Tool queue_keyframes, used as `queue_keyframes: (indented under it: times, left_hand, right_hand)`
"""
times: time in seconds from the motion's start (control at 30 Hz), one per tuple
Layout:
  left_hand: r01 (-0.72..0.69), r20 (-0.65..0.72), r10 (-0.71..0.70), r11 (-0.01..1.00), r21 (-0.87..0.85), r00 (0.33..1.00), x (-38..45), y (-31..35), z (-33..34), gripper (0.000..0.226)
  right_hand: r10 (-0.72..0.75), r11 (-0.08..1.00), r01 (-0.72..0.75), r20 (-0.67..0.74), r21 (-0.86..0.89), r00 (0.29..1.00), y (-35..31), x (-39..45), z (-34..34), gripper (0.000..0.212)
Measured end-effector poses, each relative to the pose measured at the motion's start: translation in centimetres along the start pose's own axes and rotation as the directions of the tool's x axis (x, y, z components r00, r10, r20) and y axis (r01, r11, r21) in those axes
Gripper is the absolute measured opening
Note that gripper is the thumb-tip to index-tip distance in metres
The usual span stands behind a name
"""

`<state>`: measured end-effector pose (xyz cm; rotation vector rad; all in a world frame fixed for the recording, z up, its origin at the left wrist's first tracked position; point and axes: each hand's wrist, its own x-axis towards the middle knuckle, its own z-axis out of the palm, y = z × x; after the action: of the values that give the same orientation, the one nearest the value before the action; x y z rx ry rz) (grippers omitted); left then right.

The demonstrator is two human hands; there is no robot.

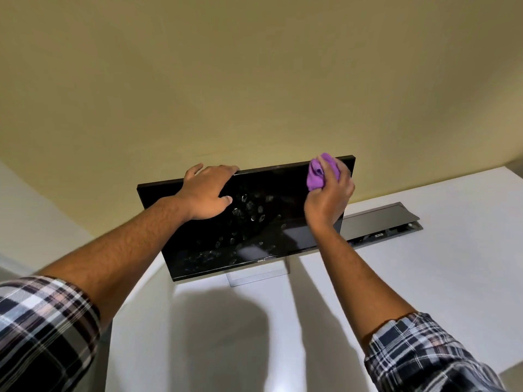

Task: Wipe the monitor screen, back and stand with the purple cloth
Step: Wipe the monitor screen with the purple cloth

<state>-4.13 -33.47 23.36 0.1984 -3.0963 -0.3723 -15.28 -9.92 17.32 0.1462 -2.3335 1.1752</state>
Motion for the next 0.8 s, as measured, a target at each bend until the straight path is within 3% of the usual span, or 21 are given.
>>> queue_keyframes:
  times: [0.1, 0.23, 0.4, 0.6, 0.7, 0.8]
  left_hand:
    - [0.002, 0.0, -0.002, 1.0, -0.003, 1.0, 0.0, -0.1, 0.2, 0.071]
    - [-0.007, -0.019, 0.007, 1.0, 0.011, 1.0, 0.0, -0.3, 0.3, 0.074]
    - [-0.018, -0.013, 0.019, 1.0, 0.021, 1.0, 0.2, -0.5, 0.4, 0.075]
    - [-0.008, 0.002, 0.009, 1.0, -0.008, 1.0, 0.0, 0.0, -0.1, 0.07]
    - [-0.002, -0.009, 0.002, 1.0, -0.003, 1.0, -0.1, 0.3, -0.1, 0.07]
    - [0.01, -0.012, -0.01, 1.0, 0.005, 1.0, -0.2, 0.3, 0.0, 0.072]
  right_hand:
    - [-0.029, 1.0, 0.028, -0.033, -0.005, 0.999, -2.6, -1.3, 1.1, 0.073]
    - [-0.326, 0.932, 0.351, 0.211, -0.093, 0.922, -7.0, -6.4, 2.7, 0.07]
    - [-0.437, 0.836, 0.518, 0.352, -0.182, 0.828, -6.8, -5.0, 1.8, 0.062]
    - [-0.204, 0.894, 0.301, 0.299, -0.33, 0.932, -0.2, 2.4, -2.2, 0.068]
    - [-0.059, 0.914, 0.171, 0.298, -0.367, 0.953, 0.7, 4.9, -3.3, 0.059]
    - [-0.082, 0.902, 0.208, 0.322, -0.379, 0.943, -2.1, 3.8, -2.4, 0.056]
